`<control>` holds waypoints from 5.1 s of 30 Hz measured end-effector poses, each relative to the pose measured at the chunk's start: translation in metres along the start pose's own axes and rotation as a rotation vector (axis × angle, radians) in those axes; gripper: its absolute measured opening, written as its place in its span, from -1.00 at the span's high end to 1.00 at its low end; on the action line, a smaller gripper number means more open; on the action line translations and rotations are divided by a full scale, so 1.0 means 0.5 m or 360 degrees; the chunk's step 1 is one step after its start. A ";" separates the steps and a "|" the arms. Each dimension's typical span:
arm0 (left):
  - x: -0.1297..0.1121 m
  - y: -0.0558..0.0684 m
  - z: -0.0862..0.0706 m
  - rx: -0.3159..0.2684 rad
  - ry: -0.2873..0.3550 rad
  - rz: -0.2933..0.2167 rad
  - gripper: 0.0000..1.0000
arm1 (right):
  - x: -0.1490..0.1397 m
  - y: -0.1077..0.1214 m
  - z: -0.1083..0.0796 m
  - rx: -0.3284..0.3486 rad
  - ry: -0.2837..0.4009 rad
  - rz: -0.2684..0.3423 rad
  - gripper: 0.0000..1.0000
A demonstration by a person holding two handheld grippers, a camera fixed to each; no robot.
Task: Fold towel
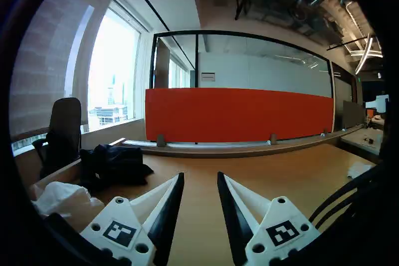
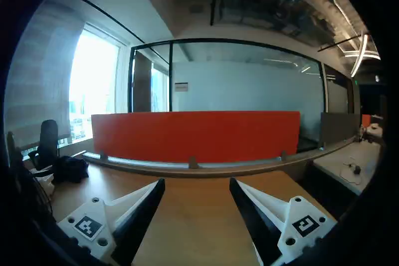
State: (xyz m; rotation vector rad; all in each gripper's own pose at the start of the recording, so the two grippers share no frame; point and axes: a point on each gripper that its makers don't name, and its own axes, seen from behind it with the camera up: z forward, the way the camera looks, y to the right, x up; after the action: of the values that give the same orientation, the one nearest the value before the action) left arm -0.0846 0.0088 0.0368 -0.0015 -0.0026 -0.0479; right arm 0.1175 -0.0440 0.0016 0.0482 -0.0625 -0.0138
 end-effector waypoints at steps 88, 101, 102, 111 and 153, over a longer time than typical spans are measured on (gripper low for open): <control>-0.144 -0.038 -0.031 0.0041 0.0104 0.0033 0.03 | -0.153 0.068 0.005 -0.0069 0.0169 0.0116 -0.99; -0.144 -0.036 -0.030 0.0041 0.0104 0.0032 -0.97 | -0.227 0.075 -0.001 -0.0065 0.0160 0.0110 -0.99; -0.144 -0.036 -0.030 0.0041 0.0104 0.0032 -0.98 | -0.232 0.075 -0.002 -0.0067 0.0161 0.0114 -0.99; -0.145 -0.036 -0.030 0.0041 0.0104 0.0032 -0.97 | -0.268 0.078 -0.002 -0.0057 0.0157 0.0118 -0.99; -0.145 -0.035 -0.029 0.0041 0.0104 0.0032 -0.97 | -0.350 0.072 0.017 -0.0041 0.0132 0.0024 -0.99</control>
State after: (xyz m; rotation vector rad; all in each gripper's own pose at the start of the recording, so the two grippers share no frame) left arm -0.1577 -0.0054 0.0221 0.0259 0.0621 -0.0278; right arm -0.0573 -0.0057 0.0009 0.0227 0.0203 0.0026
